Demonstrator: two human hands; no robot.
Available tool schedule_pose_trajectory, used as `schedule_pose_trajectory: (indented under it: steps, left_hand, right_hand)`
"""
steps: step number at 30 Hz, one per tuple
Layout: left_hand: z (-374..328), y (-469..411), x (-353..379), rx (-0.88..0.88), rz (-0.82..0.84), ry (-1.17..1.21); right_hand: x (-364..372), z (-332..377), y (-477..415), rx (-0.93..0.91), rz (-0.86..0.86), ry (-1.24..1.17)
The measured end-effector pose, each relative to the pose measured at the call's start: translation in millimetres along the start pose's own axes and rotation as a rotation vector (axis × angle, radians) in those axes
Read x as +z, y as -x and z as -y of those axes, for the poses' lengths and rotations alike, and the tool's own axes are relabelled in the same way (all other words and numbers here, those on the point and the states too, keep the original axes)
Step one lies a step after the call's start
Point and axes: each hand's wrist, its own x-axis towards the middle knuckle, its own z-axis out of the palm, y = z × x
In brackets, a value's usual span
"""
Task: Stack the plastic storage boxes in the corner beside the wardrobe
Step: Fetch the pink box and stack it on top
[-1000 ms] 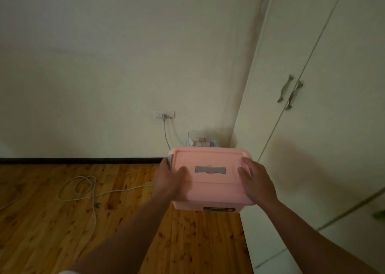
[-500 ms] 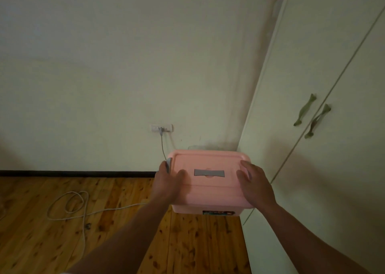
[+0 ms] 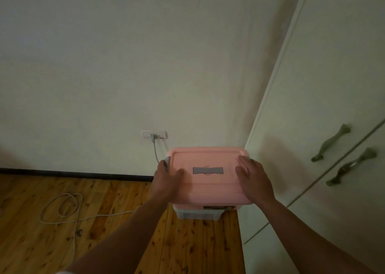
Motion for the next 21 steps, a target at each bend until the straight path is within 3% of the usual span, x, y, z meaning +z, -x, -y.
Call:
schedule_pose_trajectory:
  steps: [7, 21]
  left_hand:
    - [-14.0, -53.1, 21.3, -0.047, 0.018, -0.023]
    - [-22.7, -194.2, 48.8, -0.091, 0.132, 0.016]
  right_hand:
    - [11.8, -5.8, -52.2, 0.016, 0.023, -0.024]
    - [63.1, 5.2, -169.2, 0.277, 0.034, -0.063]
